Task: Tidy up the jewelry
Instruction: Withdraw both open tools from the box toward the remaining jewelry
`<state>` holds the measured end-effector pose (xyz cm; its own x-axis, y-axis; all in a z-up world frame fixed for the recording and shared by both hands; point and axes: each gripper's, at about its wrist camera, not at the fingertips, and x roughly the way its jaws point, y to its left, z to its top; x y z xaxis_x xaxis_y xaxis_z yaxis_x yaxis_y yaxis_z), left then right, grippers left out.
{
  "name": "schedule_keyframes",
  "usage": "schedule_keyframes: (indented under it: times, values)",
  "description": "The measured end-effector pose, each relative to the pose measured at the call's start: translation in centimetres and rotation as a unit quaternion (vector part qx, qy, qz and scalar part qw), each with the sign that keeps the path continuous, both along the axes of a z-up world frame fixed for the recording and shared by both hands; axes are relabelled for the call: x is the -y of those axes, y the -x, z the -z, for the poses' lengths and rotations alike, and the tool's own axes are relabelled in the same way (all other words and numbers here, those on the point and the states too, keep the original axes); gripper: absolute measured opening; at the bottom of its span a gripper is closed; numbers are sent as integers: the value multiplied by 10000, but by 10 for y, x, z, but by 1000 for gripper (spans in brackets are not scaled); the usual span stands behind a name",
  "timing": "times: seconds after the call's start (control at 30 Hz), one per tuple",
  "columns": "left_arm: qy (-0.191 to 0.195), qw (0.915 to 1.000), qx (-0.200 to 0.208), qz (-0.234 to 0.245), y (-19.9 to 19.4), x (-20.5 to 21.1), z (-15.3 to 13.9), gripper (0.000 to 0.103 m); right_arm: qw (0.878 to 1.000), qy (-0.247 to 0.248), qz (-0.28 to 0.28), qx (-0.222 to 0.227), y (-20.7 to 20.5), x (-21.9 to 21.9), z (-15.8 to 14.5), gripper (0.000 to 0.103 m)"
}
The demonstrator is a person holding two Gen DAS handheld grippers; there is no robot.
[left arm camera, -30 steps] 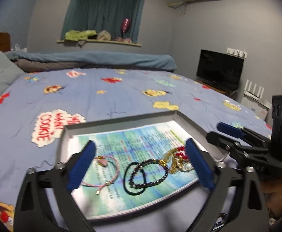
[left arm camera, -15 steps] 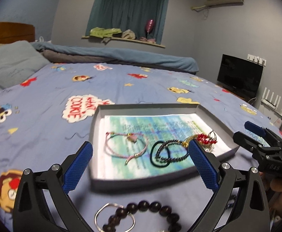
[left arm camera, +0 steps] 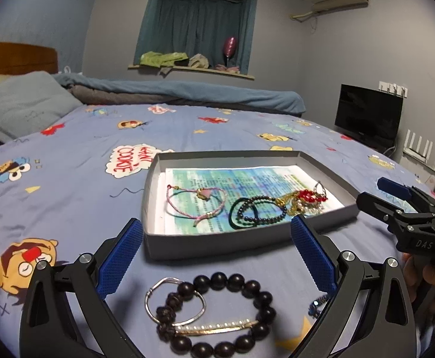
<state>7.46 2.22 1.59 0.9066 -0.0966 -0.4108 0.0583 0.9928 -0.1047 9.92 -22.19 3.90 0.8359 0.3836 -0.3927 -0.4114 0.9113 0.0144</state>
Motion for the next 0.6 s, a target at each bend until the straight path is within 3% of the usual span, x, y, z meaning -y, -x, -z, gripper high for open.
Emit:
schedule_keyframes:
  times: [0.23, 0.6]
  values:
    - [-106, 9999, 68, -13, 12, 5, 0, 98, 9999, 78, -18, 74, 18, 0, 1, 98]
    - [71, 9999, 7, -113, 31, 0, 3, 98, 9999, -98, 54, -25, 27, 10, 2, 98]
